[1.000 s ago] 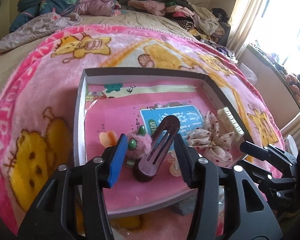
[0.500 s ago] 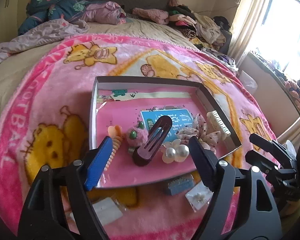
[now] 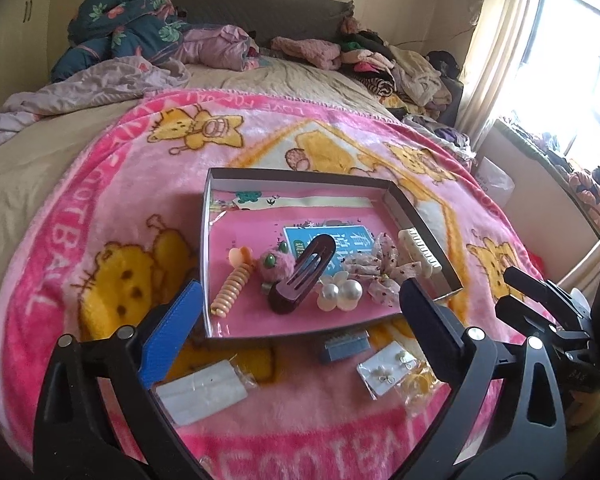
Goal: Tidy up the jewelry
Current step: 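Withdraw both open tools from the box toward the remaining items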
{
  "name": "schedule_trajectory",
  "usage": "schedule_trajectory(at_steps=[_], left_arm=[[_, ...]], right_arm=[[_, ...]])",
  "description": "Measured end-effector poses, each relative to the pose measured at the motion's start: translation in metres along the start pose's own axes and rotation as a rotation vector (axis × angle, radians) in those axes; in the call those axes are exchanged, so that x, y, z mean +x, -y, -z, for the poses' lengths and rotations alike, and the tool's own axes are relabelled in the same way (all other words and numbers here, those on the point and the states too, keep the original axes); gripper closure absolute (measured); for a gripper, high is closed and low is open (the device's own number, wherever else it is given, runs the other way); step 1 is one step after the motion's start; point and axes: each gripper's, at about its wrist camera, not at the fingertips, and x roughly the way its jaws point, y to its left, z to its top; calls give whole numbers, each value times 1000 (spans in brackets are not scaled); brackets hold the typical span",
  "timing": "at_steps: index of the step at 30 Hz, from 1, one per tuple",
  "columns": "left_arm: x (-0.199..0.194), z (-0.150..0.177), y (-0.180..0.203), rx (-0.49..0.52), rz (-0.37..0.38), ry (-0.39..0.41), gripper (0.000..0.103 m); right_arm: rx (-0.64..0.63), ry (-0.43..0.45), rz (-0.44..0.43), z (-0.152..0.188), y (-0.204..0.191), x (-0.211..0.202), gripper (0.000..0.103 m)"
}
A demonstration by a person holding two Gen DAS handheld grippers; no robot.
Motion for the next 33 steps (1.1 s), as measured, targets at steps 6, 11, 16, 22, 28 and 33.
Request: schedule_trajectory(at_steps=[6,11,16,22,28,33], left_arm=[[-13,8,5,12,-4,11,12],[-21,15,5,8,-9,15,12],[-29,26,3,2,-11,17,12],[-35,39,-1,-1,-33,13,12],[-41,51,-9,-7,-51,17,12],[-43,58,-16,-15,-64,10,12]], right_arm=[[-7,6,-2,2,-4,-10,20],[-19,9,-6,7,-9,-18,19],[-26,0,-15,13,-13,-23,18],[-38,-17,-24,21,-17,-25,17],[-45,-37,-39,28,-21,-24,16],[-56,-57,-52,33,-26,-20,16]])
